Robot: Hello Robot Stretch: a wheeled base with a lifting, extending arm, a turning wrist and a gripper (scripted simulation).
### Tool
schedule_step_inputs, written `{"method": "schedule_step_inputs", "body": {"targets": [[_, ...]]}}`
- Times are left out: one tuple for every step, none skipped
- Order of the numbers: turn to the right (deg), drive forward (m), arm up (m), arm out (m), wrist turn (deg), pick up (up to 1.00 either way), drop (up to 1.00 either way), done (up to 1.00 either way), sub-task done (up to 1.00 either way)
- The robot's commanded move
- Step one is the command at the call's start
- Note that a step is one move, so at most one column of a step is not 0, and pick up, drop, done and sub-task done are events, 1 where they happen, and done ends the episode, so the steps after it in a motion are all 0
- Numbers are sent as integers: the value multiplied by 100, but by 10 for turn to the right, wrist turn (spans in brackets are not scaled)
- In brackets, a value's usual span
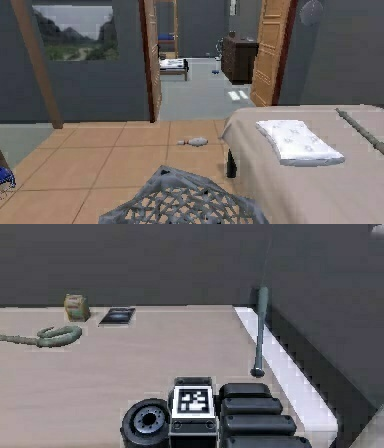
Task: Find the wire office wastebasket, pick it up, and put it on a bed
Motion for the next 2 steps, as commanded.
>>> {"method": "schedule_step_inputs", "body": {"targets": [[-450,0,0,0,0,0,0,0,0],[360,0,0,0,0,0,0,0,0]]}}
